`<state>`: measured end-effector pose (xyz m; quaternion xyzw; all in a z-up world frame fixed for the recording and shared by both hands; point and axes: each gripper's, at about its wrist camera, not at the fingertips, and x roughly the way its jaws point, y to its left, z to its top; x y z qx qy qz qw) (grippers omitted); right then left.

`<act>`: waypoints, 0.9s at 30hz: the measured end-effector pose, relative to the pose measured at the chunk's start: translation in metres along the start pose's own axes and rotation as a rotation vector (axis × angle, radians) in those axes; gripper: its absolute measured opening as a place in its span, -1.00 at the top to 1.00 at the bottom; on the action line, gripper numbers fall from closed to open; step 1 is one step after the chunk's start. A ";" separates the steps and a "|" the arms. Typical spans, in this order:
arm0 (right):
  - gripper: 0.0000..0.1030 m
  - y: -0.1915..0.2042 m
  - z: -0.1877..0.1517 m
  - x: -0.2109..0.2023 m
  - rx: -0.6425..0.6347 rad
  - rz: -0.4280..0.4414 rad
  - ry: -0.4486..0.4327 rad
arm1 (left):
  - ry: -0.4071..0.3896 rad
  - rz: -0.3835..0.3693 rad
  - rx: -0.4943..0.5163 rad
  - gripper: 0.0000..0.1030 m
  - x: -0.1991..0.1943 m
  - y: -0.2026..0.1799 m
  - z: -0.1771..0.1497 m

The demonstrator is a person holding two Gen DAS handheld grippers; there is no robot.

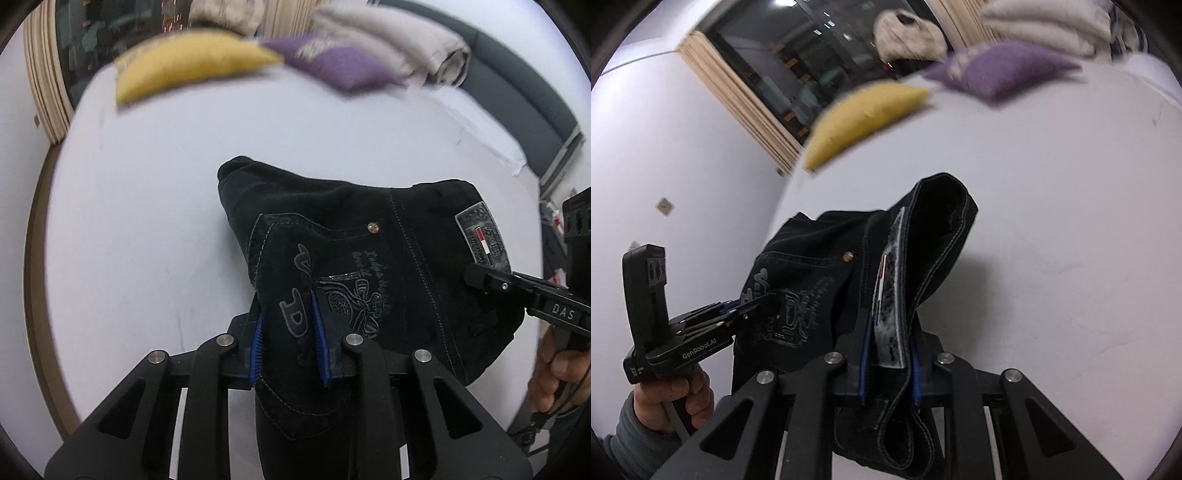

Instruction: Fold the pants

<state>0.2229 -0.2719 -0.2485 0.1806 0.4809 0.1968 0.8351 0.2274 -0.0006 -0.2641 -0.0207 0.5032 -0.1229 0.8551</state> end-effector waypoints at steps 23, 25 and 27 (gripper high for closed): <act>-1.00 0.045 -0.057 -0.186 -0.133 -0.291 -0.665 | -0.787 0.234 0.047 -1.00 -0.258 -0.025 -0.080; -1.00 0.073 -0.068 -0.224 -0.213 -0.291 -0.828 | -0.836 0.257 0.074 -1.00 -0.288 -0.041 -0.080; -1.00 0.096 -0.070 -0.244 -0.266 -0.304 -0.896 | -0.859 0.213 0.099 -1.00 -0.312 -0.047 -0.084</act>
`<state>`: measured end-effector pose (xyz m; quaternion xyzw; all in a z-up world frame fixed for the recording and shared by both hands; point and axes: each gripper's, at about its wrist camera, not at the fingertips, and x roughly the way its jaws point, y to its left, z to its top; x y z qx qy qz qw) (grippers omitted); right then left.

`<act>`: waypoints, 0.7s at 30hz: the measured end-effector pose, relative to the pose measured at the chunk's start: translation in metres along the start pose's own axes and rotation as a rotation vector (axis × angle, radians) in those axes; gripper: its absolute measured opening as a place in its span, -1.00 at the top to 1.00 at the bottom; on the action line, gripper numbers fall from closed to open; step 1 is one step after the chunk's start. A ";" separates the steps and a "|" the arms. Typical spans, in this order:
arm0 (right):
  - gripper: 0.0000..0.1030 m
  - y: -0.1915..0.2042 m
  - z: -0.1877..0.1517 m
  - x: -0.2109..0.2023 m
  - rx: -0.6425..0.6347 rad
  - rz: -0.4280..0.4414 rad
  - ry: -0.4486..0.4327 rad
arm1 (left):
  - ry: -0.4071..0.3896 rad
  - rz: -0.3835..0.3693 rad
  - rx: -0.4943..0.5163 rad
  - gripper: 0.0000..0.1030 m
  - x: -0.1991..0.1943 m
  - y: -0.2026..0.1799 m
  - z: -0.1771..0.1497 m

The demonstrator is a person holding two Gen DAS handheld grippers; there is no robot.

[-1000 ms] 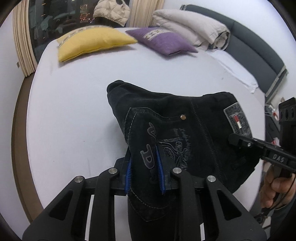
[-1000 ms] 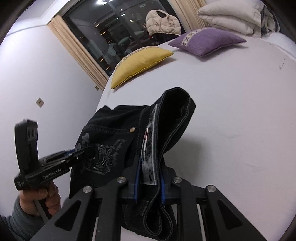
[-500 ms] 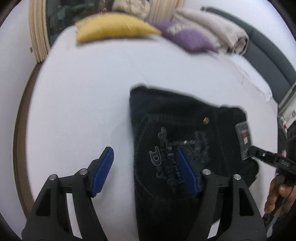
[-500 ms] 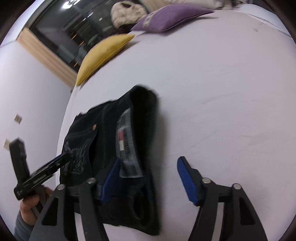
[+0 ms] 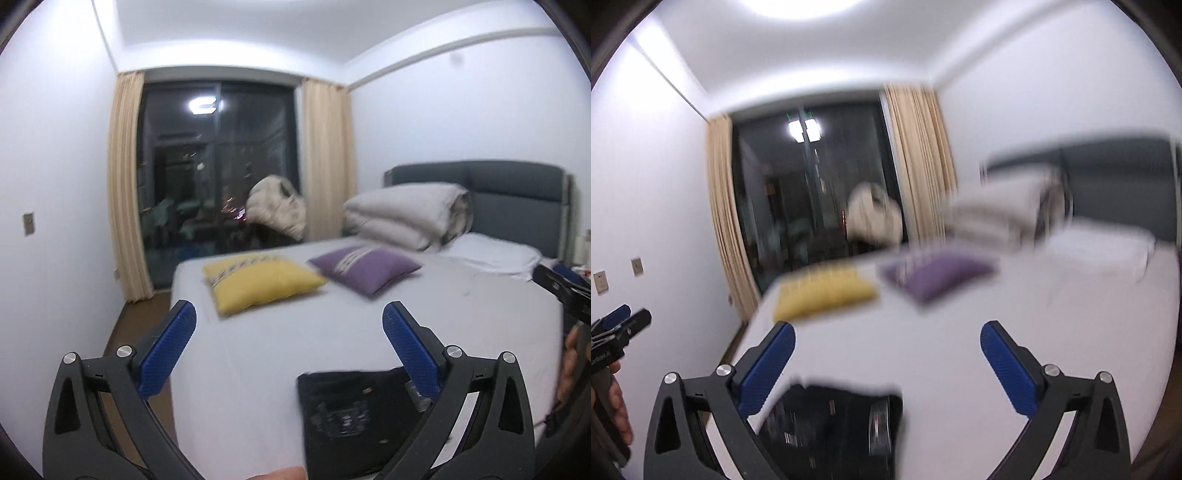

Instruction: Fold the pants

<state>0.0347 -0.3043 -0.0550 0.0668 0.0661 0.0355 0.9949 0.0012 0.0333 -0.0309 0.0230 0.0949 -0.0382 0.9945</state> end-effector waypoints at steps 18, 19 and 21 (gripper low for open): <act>-1.00 0.044 0.014 -0.035 0.060 0.033 0.330 | 0.508 0.071 -0.111 -1.00 -0.007 -0.022 -0.038; -1.00 0.048 0.011 -0.035 0.040 0.026 0.339 | 0.516 0.078 -0.104 -1.00 -0.003 -0.025 -0.043; -1.00 0.058 0.002 -0.027 -0.015 -0.005 0.374 | 0.528 0.081 -0.090 -1.00 0.002 -0.029 -0.049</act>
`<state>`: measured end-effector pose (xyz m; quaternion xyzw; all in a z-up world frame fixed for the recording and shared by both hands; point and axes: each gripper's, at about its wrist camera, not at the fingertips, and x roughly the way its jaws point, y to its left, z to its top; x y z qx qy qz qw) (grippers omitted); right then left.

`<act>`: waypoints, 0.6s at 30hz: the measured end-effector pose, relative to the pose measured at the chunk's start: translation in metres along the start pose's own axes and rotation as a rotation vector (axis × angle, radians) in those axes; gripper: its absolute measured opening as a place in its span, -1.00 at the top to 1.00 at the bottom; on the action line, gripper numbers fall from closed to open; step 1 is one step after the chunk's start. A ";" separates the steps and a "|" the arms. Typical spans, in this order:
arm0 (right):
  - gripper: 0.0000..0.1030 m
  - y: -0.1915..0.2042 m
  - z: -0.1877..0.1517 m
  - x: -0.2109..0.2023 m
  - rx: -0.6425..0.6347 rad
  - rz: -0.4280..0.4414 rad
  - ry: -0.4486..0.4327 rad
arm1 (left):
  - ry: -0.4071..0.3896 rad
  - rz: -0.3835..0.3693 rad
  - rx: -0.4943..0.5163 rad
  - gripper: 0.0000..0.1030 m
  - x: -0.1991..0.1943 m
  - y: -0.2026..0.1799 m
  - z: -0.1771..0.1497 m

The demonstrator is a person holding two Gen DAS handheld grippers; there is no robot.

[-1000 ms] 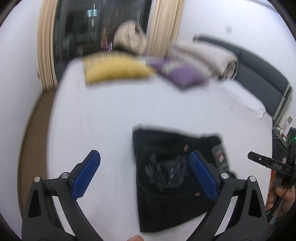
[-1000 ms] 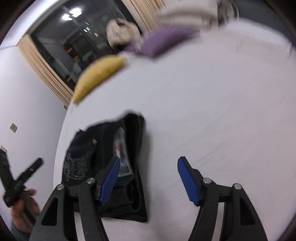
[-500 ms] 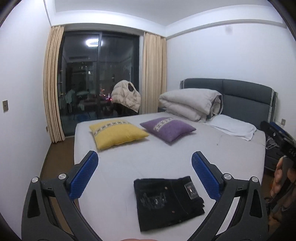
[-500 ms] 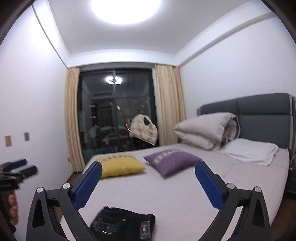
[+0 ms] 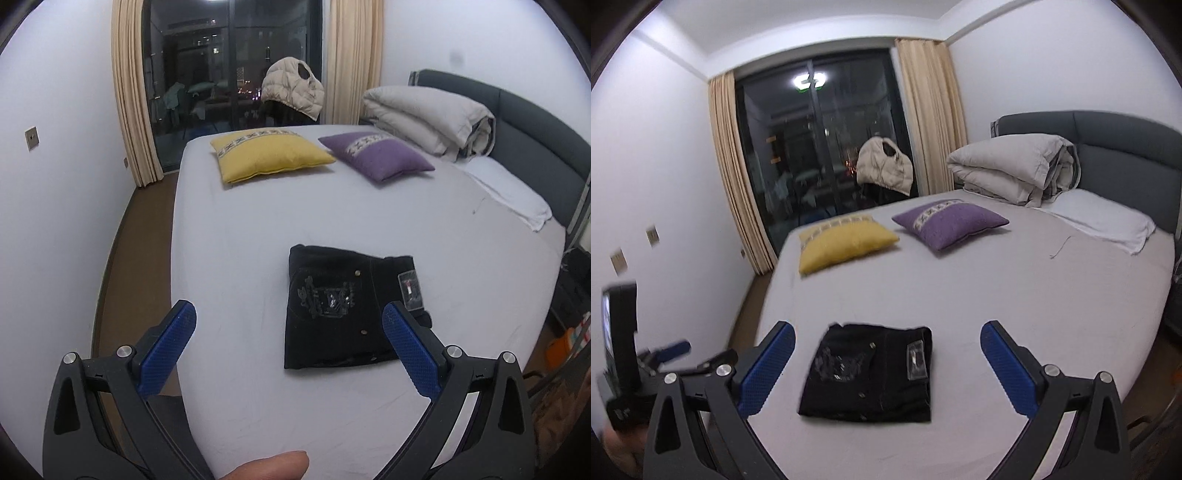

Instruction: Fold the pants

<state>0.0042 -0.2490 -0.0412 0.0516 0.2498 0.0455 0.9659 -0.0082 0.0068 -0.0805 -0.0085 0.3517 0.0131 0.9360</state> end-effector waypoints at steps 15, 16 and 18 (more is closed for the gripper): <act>-1.00 0.004 -0.019 0.050 0.032 -0.032 0.169 | 0.095 0.000 0.002 -1.00 0.071 -0.005 -0.009; -1.00 0.005 -0.020 0.051 0.031 -0.033 0.173 | 0.099 0.001 0.001 -1.00 0.074 -0.006 -0.010; -1.00 0.004 -0.021 0.055 0.030 -0.031 0.181 | 0.108 0.002 0.001 -1.00 0.078 -0.005 -0.011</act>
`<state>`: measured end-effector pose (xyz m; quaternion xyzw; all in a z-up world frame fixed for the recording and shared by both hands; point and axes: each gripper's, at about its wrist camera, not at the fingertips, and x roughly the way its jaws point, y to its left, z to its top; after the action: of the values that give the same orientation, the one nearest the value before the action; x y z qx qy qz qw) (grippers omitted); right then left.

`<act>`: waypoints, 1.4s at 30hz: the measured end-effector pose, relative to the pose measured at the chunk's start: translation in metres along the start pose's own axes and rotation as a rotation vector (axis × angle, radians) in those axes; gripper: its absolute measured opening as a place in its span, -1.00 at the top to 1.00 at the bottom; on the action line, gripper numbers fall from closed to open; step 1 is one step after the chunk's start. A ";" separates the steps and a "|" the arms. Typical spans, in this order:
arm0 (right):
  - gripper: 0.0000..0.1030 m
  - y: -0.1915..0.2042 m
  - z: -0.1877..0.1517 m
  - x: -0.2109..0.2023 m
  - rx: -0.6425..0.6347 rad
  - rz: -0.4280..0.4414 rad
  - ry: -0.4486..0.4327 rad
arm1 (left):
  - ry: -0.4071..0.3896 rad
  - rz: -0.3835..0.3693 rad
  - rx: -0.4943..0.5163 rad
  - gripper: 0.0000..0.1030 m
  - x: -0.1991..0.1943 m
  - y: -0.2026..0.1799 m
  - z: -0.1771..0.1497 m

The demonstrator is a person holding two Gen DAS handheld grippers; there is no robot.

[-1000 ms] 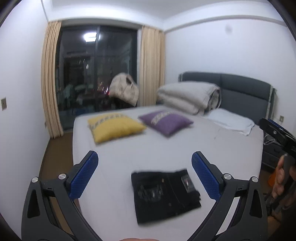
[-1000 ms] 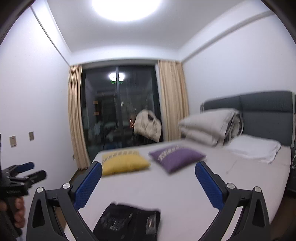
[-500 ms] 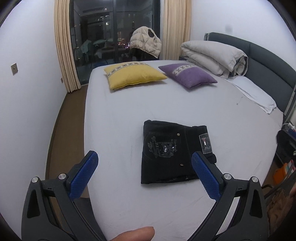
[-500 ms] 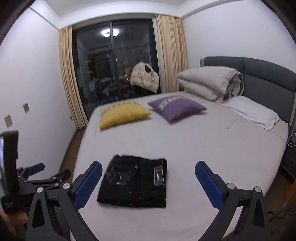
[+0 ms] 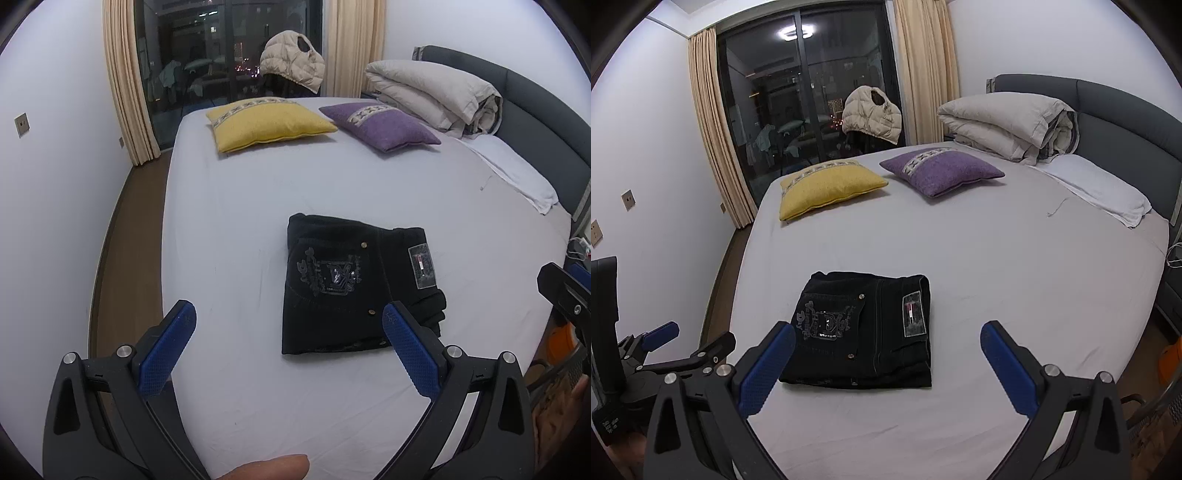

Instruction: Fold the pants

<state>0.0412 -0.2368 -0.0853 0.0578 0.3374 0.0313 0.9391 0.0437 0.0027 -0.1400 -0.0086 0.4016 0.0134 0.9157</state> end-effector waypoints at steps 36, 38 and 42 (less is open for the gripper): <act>-1.00 0.007 -0.008 0.024 -0.011 -0.001 0.058 | 0.043 0.000 0.001 -1.00 0.021 -0.003 -0.001; -1.00 0.007 -0.008 0.024 -0.011 -0.001 0.059 | 0.042 0.000 0.001 -1.00 0.022 -0.003 -0.001; -1.00 0.007 -0.008 0.024 -0.011 -0.001 0.057 | 0.041 0.000 0.002 -1.00 0.022 -0.004 -0.001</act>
<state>0.0549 -0.2269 -0.1057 0.0516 0.3641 0.0340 0.9293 0.0585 -0.0004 -0.1567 -0.0081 0.4201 0.0128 0.9073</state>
